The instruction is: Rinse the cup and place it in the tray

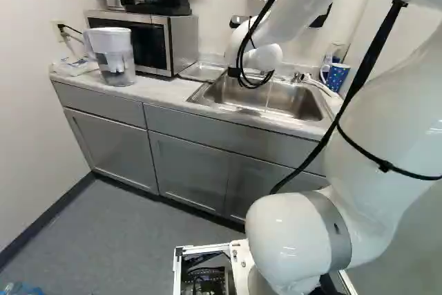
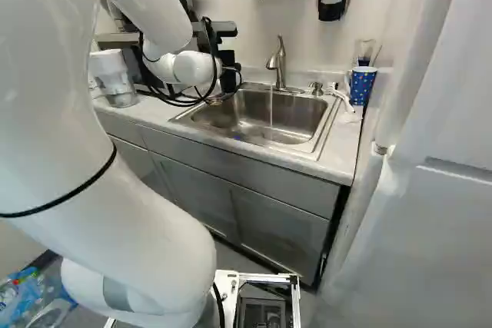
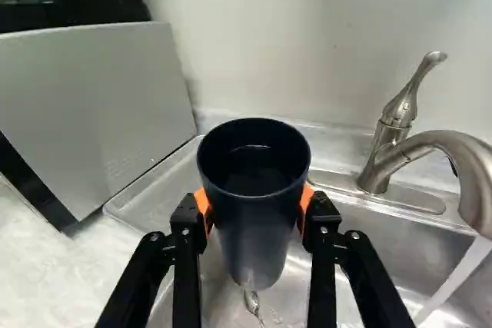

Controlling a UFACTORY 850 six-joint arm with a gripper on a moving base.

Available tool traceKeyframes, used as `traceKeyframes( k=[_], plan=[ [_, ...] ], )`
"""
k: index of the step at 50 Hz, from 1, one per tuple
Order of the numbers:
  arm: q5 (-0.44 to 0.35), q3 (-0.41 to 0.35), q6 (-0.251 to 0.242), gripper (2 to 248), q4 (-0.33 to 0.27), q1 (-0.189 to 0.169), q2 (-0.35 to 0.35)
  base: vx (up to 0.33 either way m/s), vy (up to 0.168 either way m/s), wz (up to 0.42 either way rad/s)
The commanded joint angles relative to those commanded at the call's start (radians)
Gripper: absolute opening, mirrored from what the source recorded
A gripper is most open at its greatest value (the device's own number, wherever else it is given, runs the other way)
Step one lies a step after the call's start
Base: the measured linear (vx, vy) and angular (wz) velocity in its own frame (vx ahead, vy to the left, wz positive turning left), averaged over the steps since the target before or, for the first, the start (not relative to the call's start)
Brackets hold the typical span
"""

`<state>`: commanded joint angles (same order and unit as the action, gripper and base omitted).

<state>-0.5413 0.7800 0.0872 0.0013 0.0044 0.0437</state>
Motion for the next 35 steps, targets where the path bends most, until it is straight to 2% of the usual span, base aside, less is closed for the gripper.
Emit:
traceKeyframes(
  k=[35],
  plan=[
    [0.0, 0.01, 0.365, 125, 0.0, 0.0, 0.015, 0.0, 0.0, 0.0]
  ],
)
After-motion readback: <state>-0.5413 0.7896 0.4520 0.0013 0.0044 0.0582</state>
